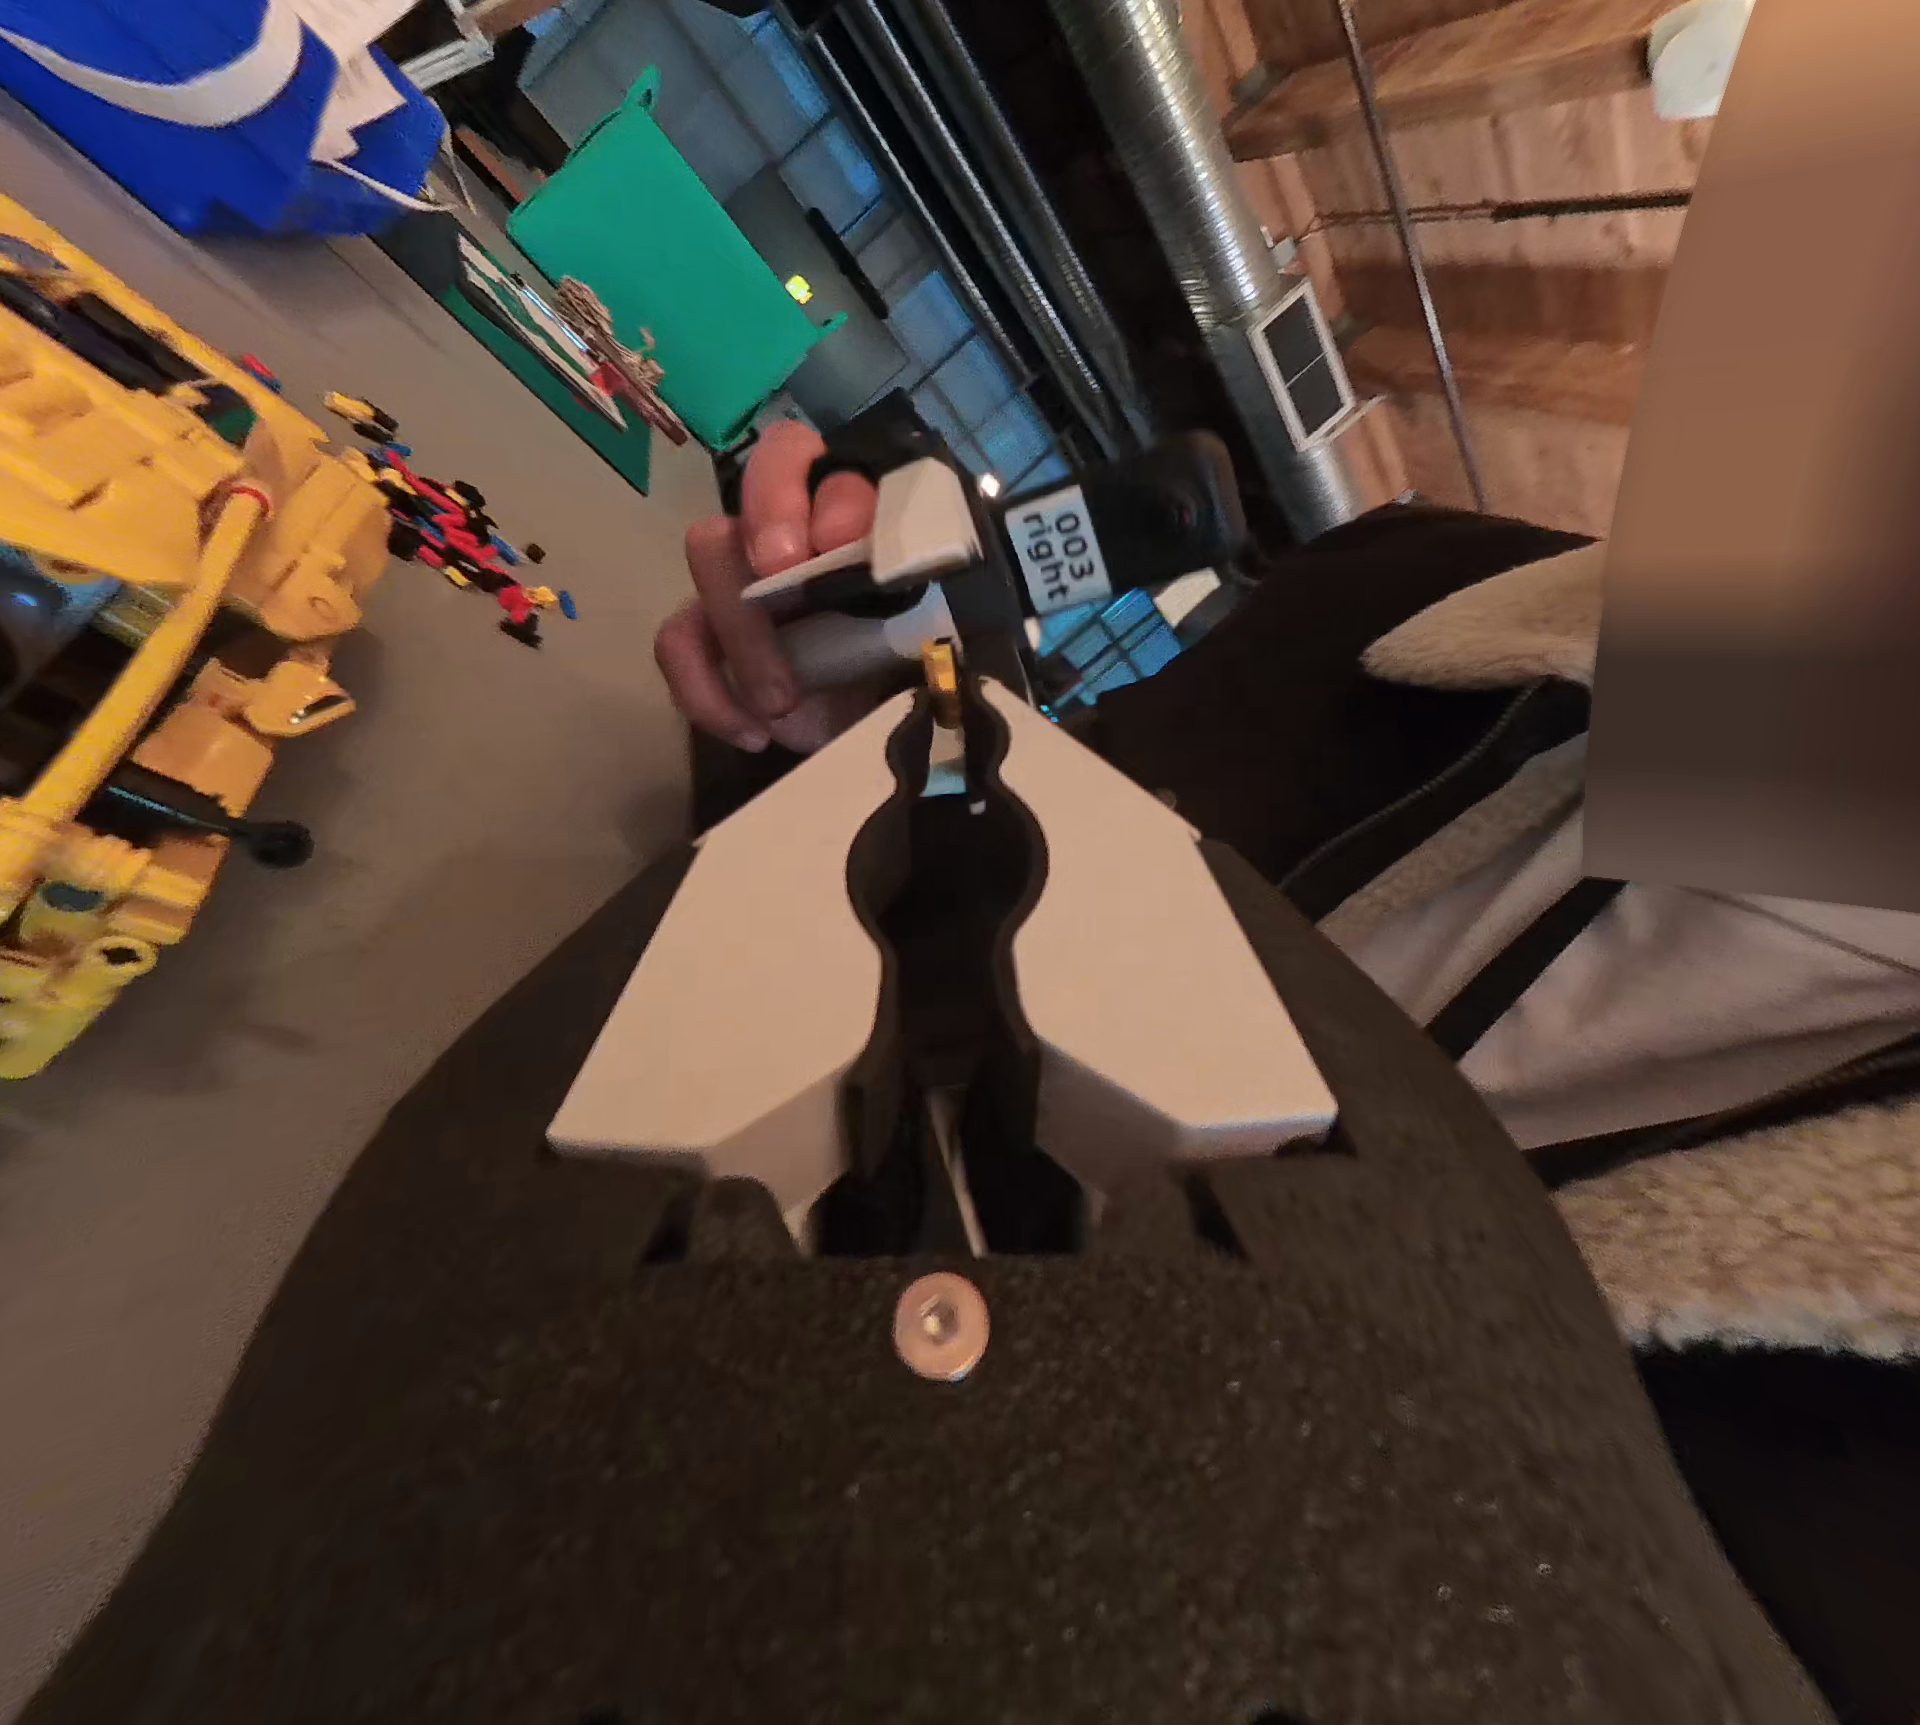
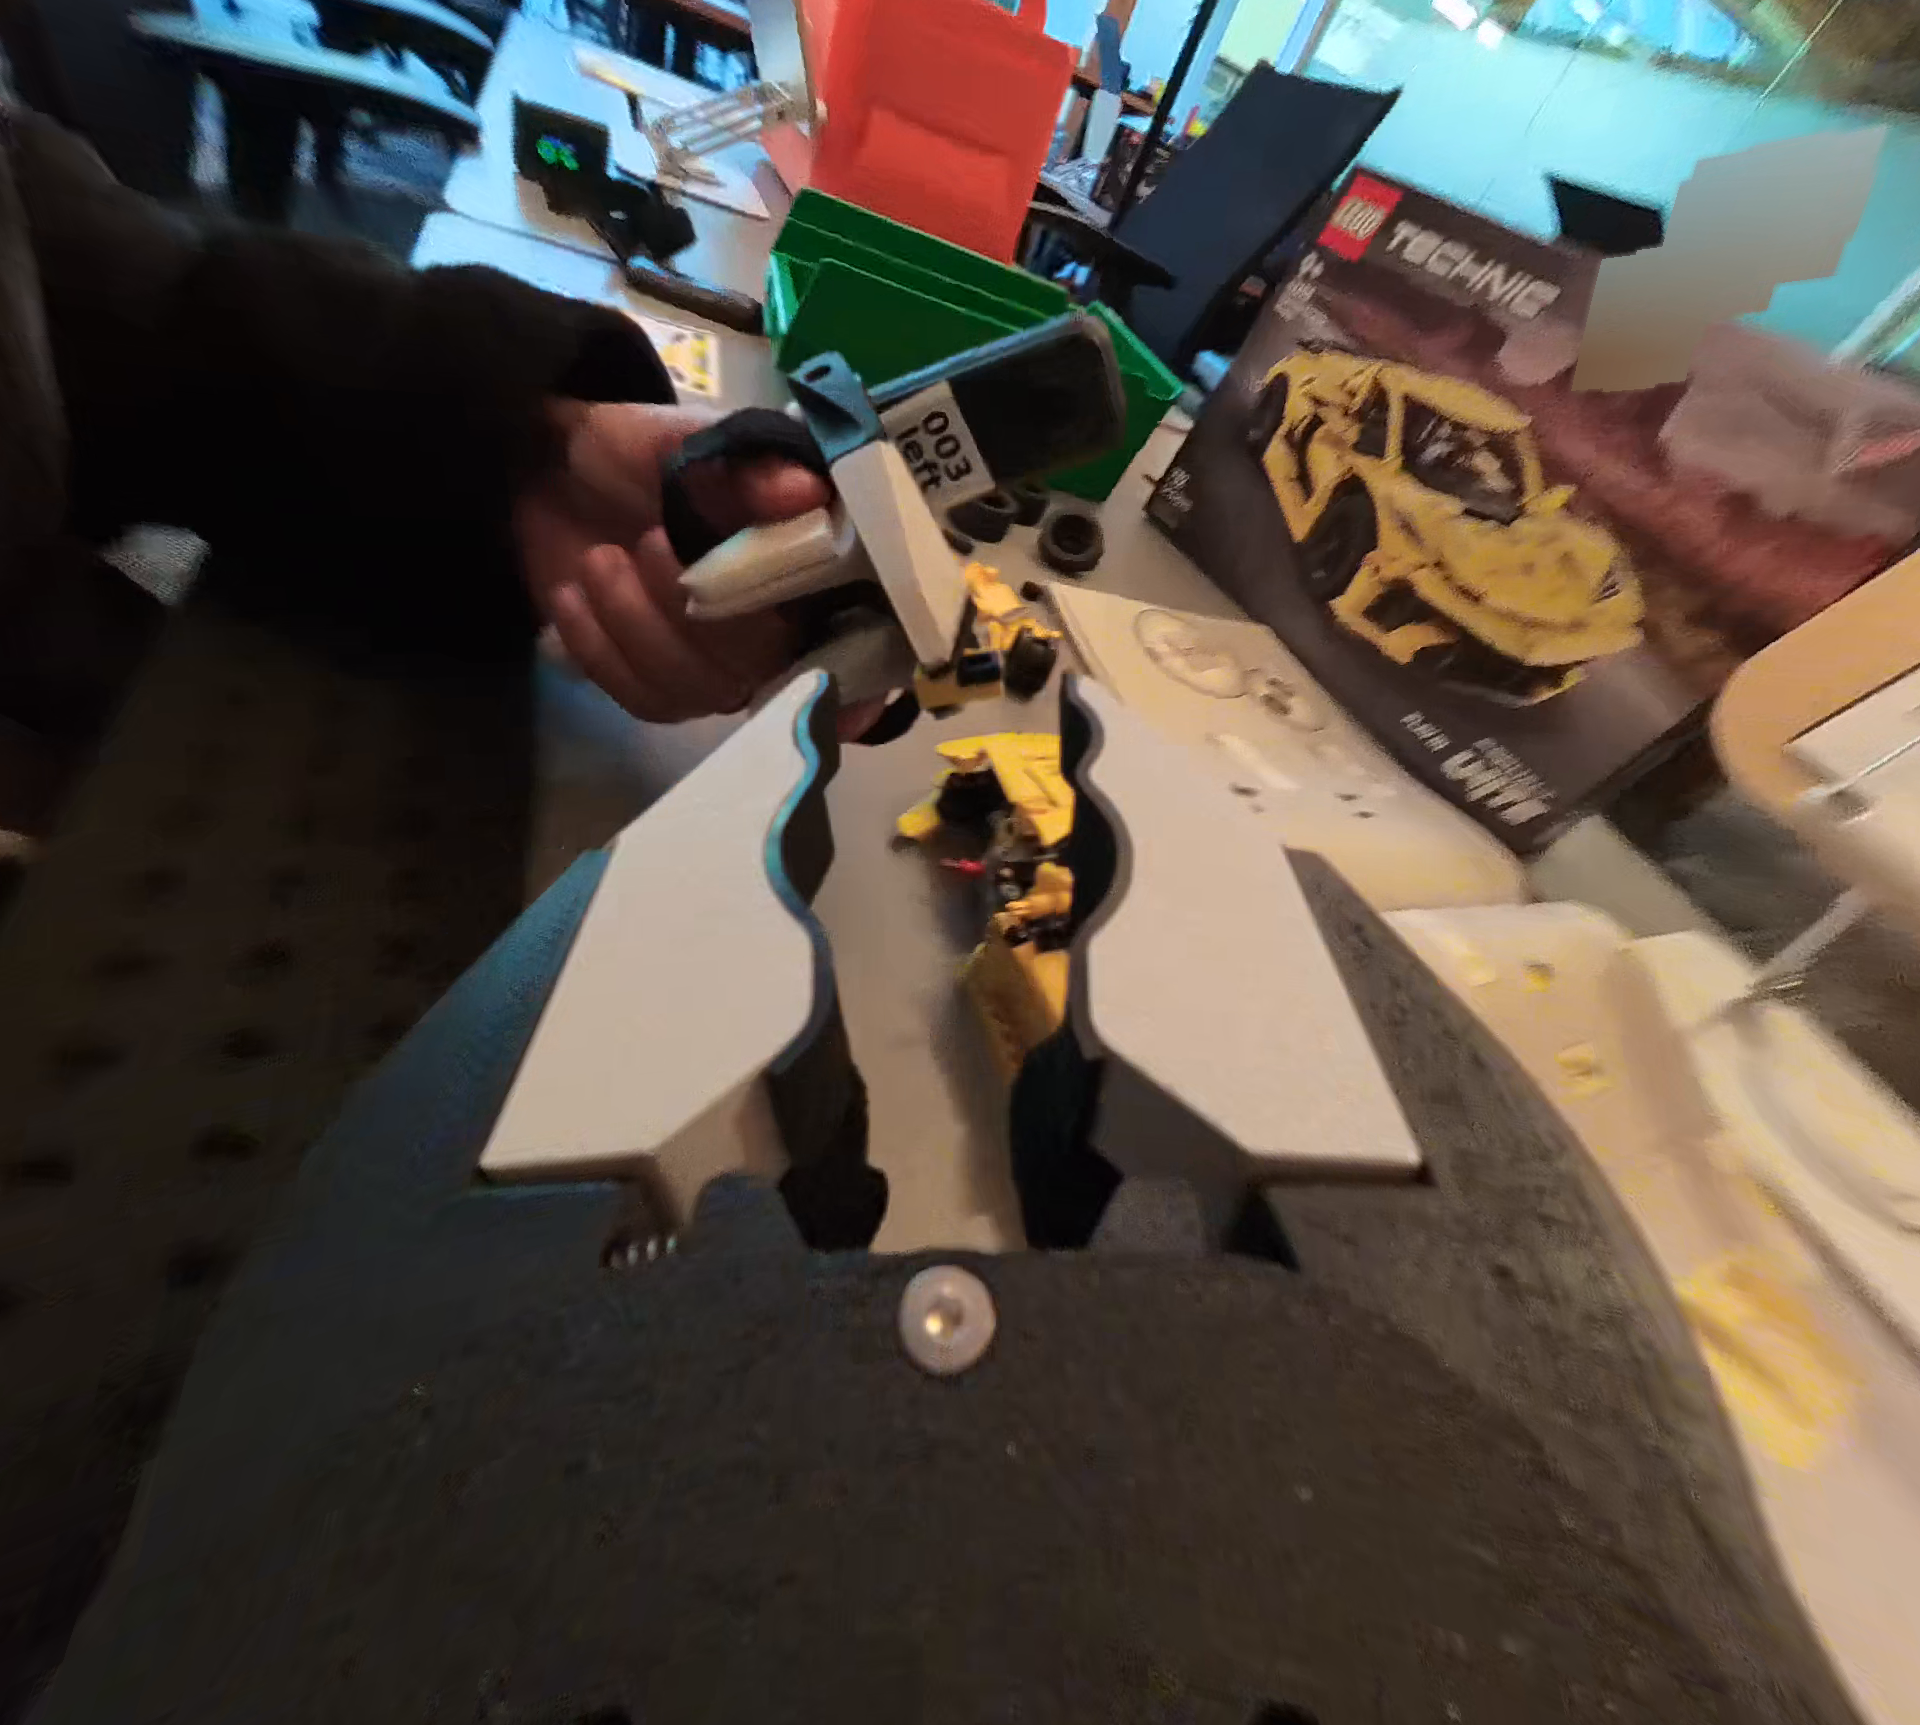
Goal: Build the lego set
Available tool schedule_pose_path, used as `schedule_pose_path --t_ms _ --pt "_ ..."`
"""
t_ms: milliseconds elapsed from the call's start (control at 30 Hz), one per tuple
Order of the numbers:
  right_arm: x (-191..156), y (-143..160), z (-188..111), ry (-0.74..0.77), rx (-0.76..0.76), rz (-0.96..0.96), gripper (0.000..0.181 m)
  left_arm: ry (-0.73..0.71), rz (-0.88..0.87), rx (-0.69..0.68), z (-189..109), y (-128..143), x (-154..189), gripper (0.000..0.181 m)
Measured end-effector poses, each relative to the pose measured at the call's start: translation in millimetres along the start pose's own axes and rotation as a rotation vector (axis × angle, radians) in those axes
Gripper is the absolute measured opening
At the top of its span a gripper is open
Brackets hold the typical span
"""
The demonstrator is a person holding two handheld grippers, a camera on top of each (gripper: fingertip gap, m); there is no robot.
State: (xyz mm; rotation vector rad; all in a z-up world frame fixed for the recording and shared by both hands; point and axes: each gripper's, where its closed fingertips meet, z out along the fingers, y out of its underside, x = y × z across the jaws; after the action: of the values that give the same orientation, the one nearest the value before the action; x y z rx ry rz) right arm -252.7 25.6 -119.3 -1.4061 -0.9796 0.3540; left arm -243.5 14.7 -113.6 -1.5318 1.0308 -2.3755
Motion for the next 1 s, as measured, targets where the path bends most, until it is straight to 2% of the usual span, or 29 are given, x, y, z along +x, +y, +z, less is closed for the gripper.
schedule_pose_path --t_ms 100,233,333,500,533,600,767,867,1000 --pt "1 -8 0 0.067 0.039 -0.132 0.018 0.030 -0.050 0.003 -1 1 1 0.005" --pt "-2 -1 4 0.040 0.004 -0.124 0.023 0.041 -0.065 -0.012 0 3 1 0.005" --pt "-3 2 4 0.032 -0.007 -0.128 0.015 0.041 -0.068 -0.026 1 6 1 0.005" --pt "0 5 4 0.030 -0.023 -0.124 0.015 0.031 -0.092 -0.019 1 4 -2 0.005" --pt "4 7 4 0.045 -0.024 -0.106 0.014 0.025 -0.087 -0.003 -1 1 -4 0.010" --pt "17 12 4 0.076 -0.030 -0.058 0.014 -0.008 -0.050 0.089 -13 -18 -7 0.026" --pt "39 21 1 0.110 -0.085 0.078 0.014 -0.052 0.014 0.408 -65 -72 -7 0.027" --pt "64 25 -2 0.163 -0.123 0.136 0.014 -0.089 0.039 0.506 -88 -87 -7 0.026" --pt "154 38 -16 0.329 -0.211 0.222 0.015 -0.271 0.115 0.522 -105 -93 -24 0.026"
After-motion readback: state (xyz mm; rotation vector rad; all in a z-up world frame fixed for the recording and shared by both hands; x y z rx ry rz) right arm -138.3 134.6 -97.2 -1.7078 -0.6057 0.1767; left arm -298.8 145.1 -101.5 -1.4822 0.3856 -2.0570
